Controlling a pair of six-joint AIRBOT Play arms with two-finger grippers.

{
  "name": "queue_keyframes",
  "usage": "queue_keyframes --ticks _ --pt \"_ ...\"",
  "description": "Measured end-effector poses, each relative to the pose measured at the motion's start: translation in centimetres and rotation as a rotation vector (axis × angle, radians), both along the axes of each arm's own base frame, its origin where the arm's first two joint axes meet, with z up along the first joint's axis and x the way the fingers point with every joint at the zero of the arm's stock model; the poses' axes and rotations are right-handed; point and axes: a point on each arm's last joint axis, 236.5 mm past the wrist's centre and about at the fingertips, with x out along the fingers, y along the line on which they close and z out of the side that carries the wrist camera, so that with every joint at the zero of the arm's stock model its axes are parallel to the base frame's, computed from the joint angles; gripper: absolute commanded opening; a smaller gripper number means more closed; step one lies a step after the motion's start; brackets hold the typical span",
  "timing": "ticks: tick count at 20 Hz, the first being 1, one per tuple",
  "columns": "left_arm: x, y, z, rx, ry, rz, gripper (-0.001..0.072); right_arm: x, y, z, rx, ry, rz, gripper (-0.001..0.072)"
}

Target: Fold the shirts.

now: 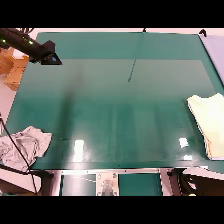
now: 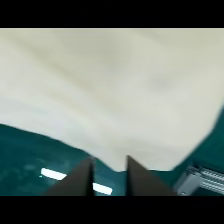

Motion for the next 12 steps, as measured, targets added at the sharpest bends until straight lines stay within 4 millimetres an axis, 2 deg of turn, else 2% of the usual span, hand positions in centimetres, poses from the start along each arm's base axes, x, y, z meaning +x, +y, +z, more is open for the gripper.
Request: queue_keyframes --ticks 3,6,7,9,12 --pt "0.1 0.0 0.1 -0.002 -0.001 0.007 0.0023 8.0 2.2 4.1 -0.033 -0.233 0.173 0.0017" --pt "-1.4 -1.3 -0.3 0.006 0.040 -0.014 0.0023 13.9 7.1 6.8 -0.076 -0.366 0.409 0.0016" --pt "-2.4 -1.8 -0.5 0.018 0.055 -0.022 0.0023 14.9 9.3 7.0 -0.090 -0.379 0.490 0.0016" --pt "-4.9 -2.6 -1.3 0.044 0.084 -0.028 0.0023 15.5 13.6 6.5 -0.107 -0.388 0.620 0.0016" --pt "-10.3 -3.9 -3.1 0.054 0.113 -0.025 0.0023 13.2 20.4 3.7 -0.091 -0.378 0.772 0.0016"
